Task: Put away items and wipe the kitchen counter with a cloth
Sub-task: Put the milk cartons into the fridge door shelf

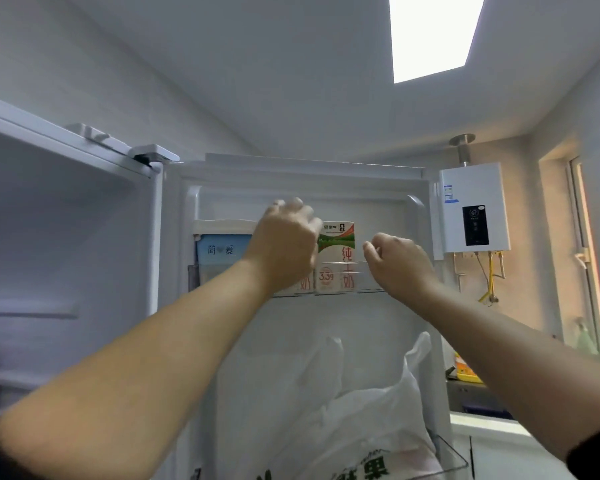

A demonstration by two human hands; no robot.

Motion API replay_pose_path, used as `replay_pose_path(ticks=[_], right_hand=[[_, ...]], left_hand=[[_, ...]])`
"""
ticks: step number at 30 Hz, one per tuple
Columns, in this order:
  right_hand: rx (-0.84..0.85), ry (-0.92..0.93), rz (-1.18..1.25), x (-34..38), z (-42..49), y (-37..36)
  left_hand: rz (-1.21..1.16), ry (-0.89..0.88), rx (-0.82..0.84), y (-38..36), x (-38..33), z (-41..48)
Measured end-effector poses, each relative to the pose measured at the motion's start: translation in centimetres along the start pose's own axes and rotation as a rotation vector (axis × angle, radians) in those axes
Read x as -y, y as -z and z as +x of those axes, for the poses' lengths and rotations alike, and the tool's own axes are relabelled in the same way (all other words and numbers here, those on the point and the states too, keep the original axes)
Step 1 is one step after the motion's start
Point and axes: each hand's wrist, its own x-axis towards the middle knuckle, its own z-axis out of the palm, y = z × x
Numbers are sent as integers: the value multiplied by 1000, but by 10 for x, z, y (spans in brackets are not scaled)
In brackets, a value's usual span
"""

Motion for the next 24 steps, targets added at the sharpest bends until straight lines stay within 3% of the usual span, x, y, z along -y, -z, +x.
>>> replay_pose_path(ticks=[1,4,13,21,24], right_hand=[[-15,10,-35,-4,-6,0],[-7,26,-49,-8,-18,-3],[23,8,-57,29,-57,44],[-152,-26,8,82,-152,107],[-186,-64,27,101,-189,130]], left_hand=[[-84,-9,-52,-1,-11,-4],[-272,94,97,-4,-40,-16],[-337,165,116,35,-33,-56],[-449,310,249,111,-29,-118],[-590,268,274,143,-39,-143]])
